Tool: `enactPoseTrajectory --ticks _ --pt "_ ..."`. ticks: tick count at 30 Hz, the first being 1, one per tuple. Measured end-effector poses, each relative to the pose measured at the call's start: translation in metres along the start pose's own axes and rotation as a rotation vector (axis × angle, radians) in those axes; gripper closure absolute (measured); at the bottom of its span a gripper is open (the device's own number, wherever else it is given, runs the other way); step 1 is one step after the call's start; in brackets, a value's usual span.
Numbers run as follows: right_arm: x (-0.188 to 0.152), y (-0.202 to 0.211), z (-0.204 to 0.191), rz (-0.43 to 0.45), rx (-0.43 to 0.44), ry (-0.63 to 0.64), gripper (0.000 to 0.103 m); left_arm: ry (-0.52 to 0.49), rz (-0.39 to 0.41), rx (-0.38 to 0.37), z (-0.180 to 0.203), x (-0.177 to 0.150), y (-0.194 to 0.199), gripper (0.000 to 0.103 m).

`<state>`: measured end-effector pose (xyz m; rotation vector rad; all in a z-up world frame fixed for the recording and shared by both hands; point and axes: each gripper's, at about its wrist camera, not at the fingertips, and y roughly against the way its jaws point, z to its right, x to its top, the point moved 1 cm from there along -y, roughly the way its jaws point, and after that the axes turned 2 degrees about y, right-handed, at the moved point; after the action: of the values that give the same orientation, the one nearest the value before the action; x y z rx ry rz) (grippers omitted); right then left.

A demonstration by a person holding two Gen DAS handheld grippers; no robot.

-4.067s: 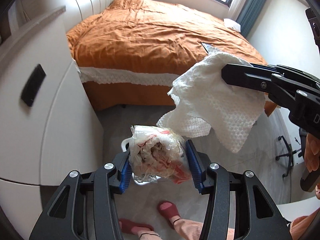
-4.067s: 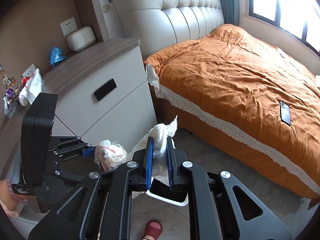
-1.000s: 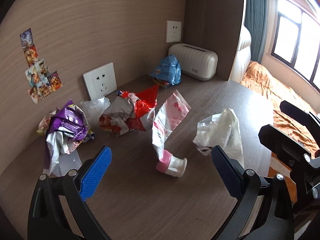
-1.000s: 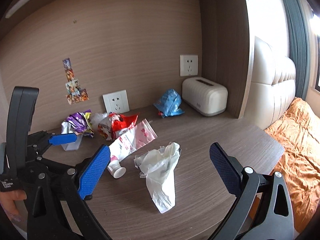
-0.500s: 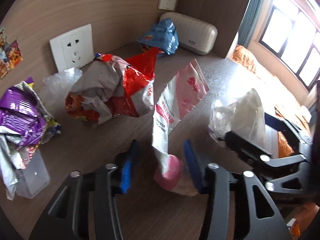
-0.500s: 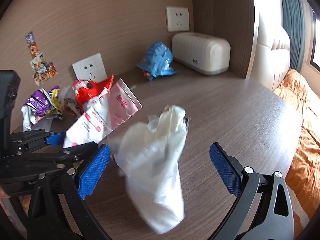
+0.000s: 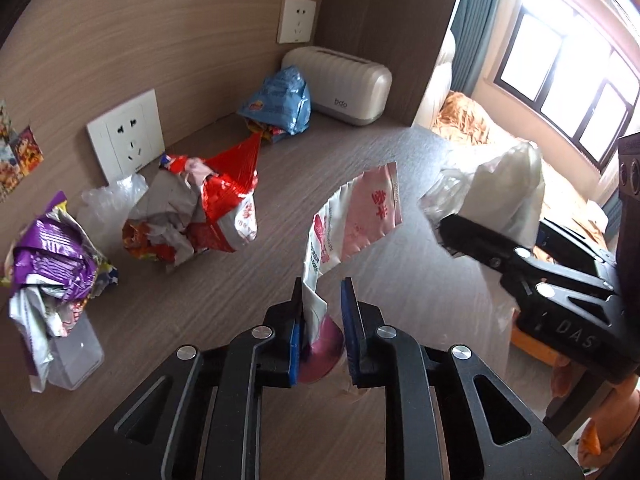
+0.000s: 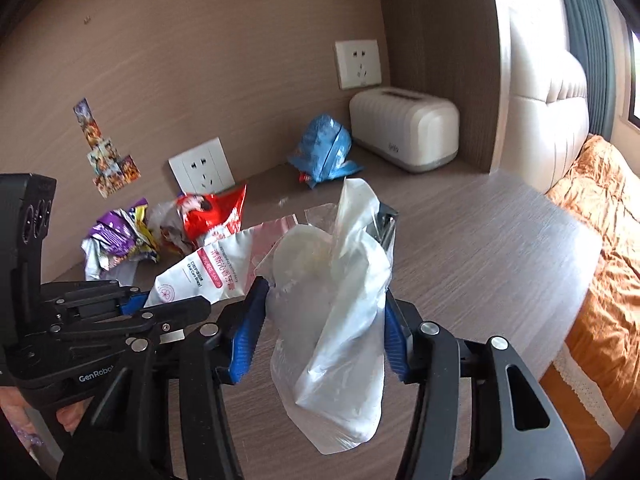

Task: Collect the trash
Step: 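Carry the packet and white bag over the bin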

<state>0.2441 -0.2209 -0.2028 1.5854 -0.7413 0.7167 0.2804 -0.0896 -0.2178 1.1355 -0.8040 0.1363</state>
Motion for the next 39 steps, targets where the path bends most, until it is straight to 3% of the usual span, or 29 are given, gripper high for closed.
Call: enactPoseTrajectory --ticks 9,22,31,39 --pt "-0.006 0.080 0.041 0.083 -0.065 -0.012 0.049 -0.099 0.049 -0.011 0.075 0.008 0.020 0.086" --pt "-0.069 0.174 0.129 0.088 -0.224 -0.111 0.049 -0.237 -0.005 -0.149 0.212 -0.021 0.003 0.086" --pt "-0.112 0.203 0.181 0.058 -0.308 -0.199 0.049 -0.324 -0.081 -0.211 0.282 -0.050 -0.031 0.086" --pt "-0.162 0.188 0.219 -0.023 -0.349 -0.288 0.049 -0.370 -0.163 -0.224 0.318 -0.081 -0.079 0.086"
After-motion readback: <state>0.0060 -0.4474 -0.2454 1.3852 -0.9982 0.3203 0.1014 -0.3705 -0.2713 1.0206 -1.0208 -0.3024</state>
